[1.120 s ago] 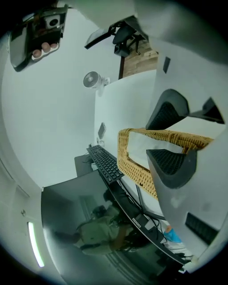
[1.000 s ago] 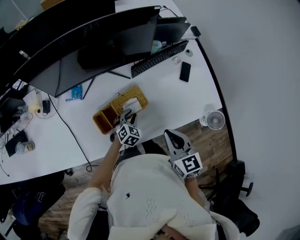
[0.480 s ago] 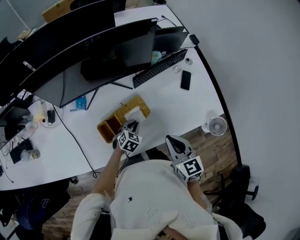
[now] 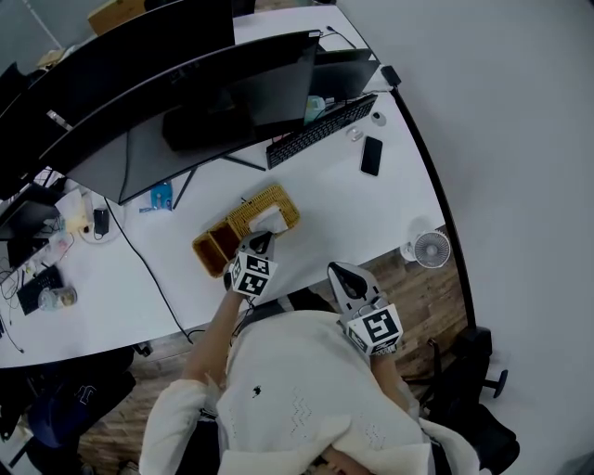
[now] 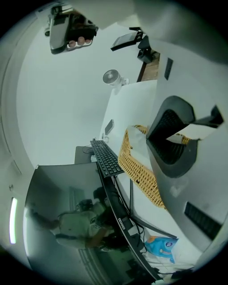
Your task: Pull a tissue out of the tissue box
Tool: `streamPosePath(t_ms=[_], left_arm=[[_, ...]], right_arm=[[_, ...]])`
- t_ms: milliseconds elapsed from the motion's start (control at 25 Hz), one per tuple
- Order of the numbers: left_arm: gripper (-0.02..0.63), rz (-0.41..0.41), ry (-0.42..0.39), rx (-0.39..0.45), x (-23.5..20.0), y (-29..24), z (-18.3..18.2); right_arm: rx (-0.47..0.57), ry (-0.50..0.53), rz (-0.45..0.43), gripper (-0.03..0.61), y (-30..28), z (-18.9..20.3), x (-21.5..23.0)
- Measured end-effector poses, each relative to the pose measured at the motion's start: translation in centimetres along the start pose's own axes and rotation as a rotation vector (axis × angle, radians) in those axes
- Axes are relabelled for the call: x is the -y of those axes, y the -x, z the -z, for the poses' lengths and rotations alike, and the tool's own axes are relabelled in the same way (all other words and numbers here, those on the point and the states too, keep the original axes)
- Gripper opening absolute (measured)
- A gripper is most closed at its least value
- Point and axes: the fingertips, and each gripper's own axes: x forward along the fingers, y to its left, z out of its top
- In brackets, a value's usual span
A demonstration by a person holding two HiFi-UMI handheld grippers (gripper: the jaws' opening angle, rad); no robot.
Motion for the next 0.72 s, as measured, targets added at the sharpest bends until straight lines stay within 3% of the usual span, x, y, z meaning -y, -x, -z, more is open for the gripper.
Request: streamPosePath(t_ms=[720], left_arm=[[0.012, -0.031, 0.032, 0.058, 0.4, 1.6, -1.4]], right_arm=[[-0.004, 0.034, -0.088, 0.002, -2.0, -0.6, -0.7]])
